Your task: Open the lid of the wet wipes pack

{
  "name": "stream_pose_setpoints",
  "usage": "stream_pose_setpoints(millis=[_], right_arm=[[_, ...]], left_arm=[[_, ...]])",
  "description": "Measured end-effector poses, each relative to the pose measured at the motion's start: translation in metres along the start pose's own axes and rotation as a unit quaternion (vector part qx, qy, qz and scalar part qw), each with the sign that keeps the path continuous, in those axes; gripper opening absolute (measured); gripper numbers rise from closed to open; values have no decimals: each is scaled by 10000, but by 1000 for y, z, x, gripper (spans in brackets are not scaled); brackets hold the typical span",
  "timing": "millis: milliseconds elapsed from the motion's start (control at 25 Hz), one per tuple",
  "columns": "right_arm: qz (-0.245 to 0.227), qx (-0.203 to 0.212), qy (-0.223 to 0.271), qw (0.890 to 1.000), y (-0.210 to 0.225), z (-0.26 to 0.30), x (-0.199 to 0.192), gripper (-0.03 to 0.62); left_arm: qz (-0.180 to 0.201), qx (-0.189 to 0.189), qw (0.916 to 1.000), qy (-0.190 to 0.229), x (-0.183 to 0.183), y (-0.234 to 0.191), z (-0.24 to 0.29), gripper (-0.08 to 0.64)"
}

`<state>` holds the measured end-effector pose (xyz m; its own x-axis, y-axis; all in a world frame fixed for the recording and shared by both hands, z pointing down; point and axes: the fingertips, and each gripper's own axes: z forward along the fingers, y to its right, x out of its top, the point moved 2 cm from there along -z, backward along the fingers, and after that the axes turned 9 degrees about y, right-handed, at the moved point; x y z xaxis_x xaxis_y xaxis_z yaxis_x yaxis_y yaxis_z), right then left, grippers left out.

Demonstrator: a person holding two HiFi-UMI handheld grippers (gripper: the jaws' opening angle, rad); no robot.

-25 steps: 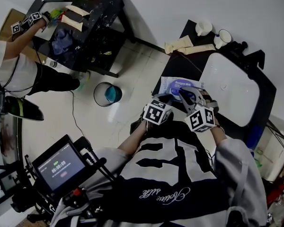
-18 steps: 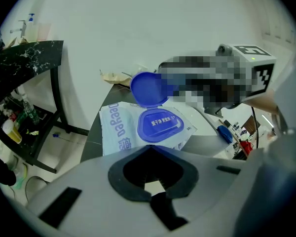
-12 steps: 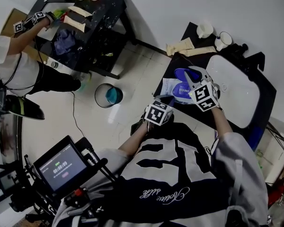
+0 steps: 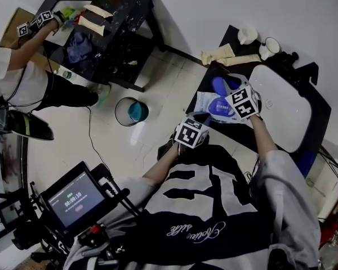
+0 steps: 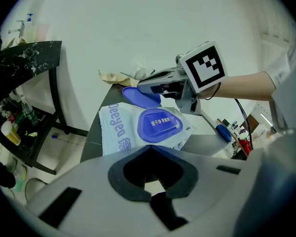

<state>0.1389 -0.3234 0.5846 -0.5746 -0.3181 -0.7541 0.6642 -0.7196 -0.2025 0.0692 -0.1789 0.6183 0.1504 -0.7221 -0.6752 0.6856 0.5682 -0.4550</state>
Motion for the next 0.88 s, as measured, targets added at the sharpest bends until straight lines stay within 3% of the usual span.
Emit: stream_pose_setpoints(millis=[360, 640, 880], right_arm=[[848, -449, 683, 9930, 1, -46, 19, 49], [1809, -992, 1247, 9705, -10, -93, 26, 49], [2439, -1196, 1593, 9491, -51, -111, 18, 48]], left_arm=[[171, -153, 9997, -79, 3, -3, 4, -2], [-418, -389, 9983, 130, 10, -1, -5, -2], [-220, -563, 9971, 457, 23, -3, -24, -2]])
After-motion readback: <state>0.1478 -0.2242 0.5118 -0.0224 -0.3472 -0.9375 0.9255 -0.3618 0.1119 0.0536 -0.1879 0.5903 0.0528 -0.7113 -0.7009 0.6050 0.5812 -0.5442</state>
